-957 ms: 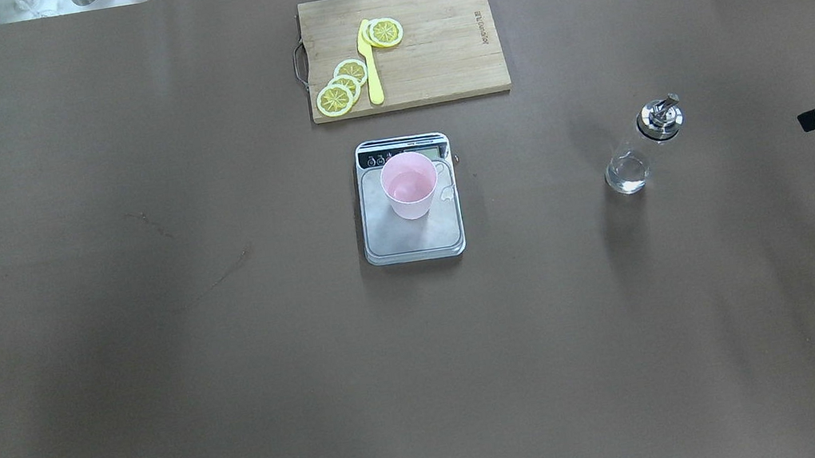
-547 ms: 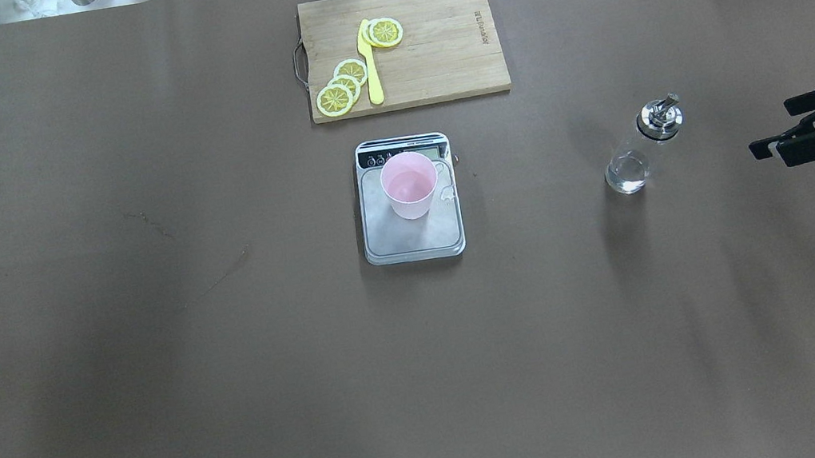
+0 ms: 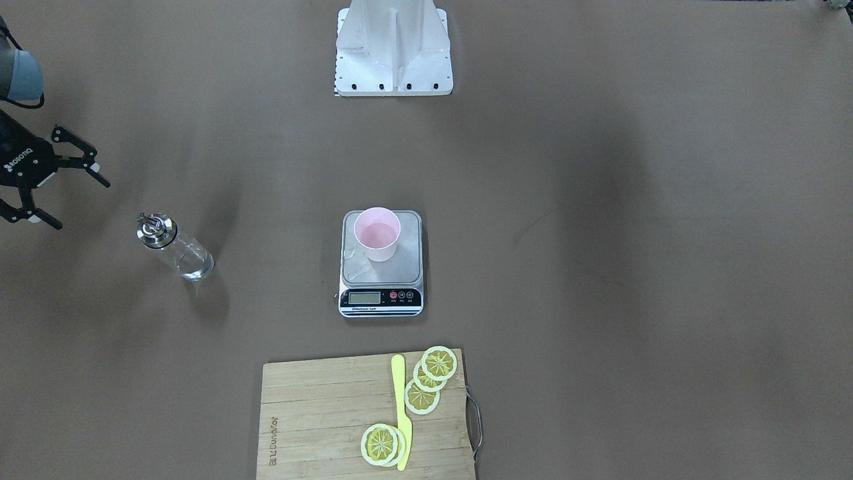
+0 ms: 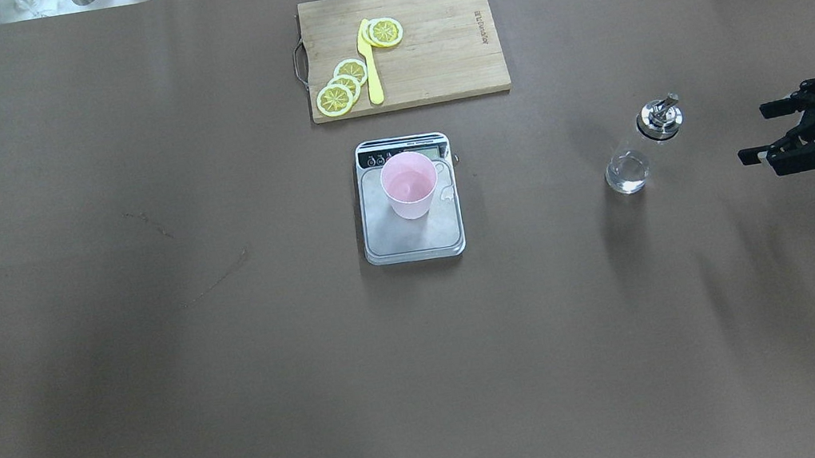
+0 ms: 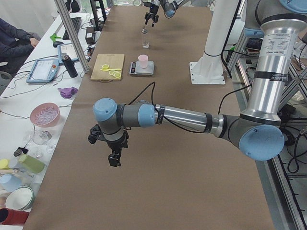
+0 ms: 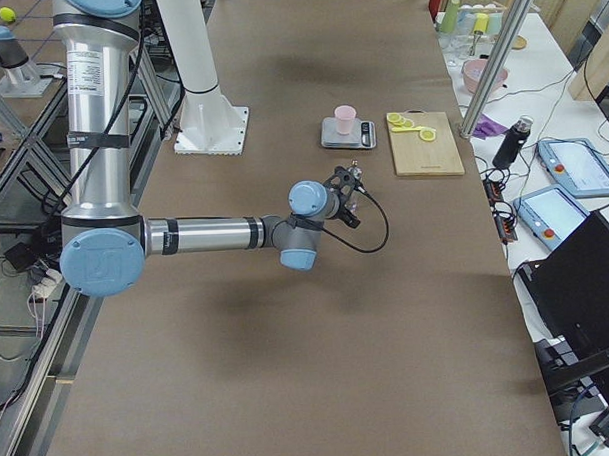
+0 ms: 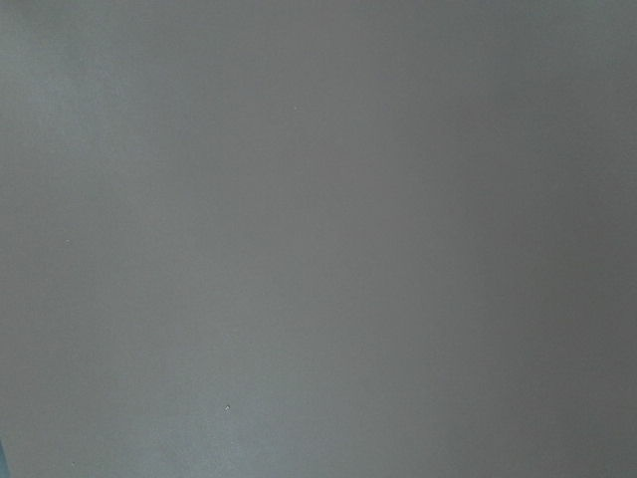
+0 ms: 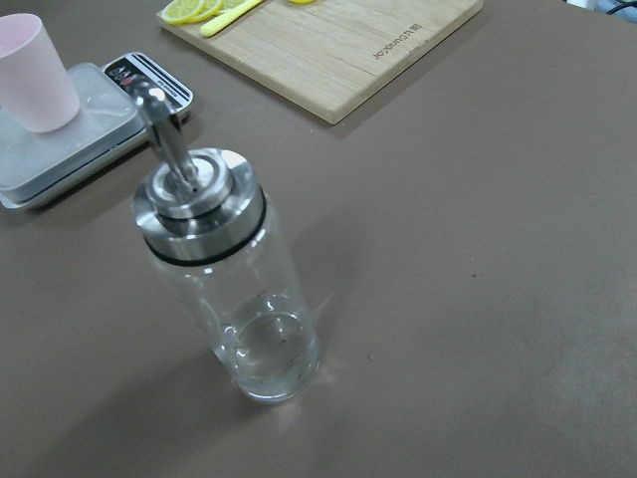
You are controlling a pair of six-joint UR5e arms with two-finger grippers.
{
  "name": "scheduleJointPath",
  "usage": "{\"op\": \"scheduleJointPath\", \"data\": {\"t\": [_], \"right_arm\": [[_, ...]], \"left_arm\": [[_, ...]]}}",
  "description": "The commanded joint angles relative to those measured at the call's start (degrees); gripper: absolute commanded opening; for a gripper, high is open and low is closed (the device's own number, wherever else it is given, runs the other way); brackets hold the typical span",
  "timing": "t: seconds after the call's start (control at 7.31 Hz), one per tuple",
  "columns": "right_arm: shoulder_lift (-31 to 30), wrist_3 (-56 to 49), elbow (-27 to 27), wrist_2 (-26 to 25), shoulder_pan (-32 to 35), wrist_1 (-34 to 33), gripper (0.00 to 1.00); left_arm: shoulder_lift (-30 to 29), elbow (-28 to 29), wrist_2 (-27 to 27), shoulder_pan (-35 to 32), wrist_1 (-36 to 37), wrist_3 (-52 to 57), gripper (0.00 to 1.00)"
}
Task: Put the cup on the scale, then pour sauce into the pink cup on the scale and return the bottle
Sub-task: 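Move the right gripper toward the glass sauce dispenser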
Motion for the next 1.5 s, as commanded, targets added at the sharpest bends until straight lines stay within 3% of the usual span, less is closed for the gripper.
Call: {"op": "scheduleJointPath", "data": {"t": [0.0,0.41,1.37], "right_arm": [[6.8,0.3,-12.6,-0.1,-2.0,11.7,0.99],[8.5,0.4,-16.0,-0.9,-5.1,18.1,0.99],[12.4,-0.2,-19.3,-4.1,-7.8,22.0,0.99]], "left_arm": [[0.0,0.0,0.0,0.0,0.0,0.0,0.99],[0.0,0.0,0.0,-0.1,0.0,0.0,0.99],[0.0,0.0,0.2,0.0,0.1,0.0,0.99]]}}
